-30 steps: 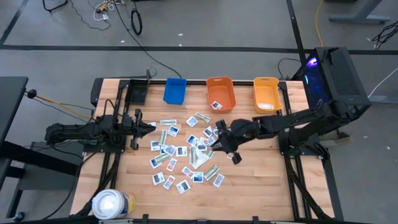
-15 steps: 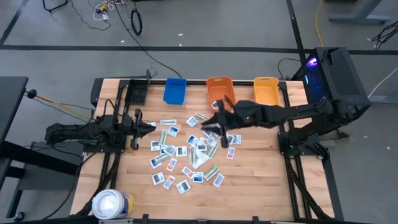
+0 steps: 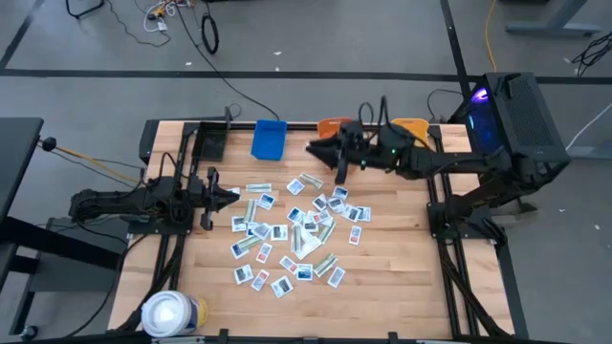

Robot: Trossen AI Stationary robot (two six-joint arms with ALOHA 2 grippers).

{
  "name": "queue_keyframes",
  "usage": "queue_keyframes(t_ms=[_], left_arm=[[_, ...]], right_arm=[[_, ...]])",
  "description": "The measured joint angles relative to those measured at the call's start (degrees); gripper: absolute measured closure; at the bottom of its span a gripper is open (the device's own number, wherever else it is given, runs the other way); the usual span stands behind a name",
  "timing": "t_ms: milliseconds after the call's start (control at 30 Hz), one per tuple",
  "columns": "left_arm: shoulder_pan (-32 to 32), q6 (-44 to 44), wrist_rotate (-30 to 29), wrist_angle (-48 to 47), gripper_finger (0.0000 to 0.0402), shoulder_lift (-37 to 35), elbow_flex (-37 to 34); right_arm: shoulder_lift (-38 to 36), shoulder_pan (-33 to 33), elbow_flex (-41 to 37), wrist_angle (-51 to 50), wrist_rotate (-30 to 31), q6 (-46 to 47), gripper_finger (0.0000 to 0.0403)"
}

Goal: Pick & Place First Aid Supplies
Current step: Put the ointment pack into the blue bin

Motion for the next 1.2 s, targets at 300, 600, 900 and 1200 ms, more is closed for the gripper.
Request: queue_keyframes(t_ms=[300, 600, 900, 1200], left_arm=[[0.0, 0.0, 0.0, 0.0, 0.0369, 0.0, 0.0], [0.0, 0.0, -0.1, 0.0, 0.0369, 0.0, 0.0], [0.0, -4.6, -0.2, 5.4, 0.0369, 0.0, 0.0], [0.1, -19.9, -6.9, 18.6, 0.0368, 0.0, 0.0]], right_arm=[[0.0, -5.7, 0.0, 7.5, -0.6, 10.8, 0.0323], [0.0, -8.8, 0.0, 11.9, -7.6, 15.7, 0.0323], [0.0, -8.9, 0.0, 12.7, -12.8, 17.3, 0.0323], [0.0, -8.9, 0.0, 13.1, -13.5, 17.3, 0.0323]])
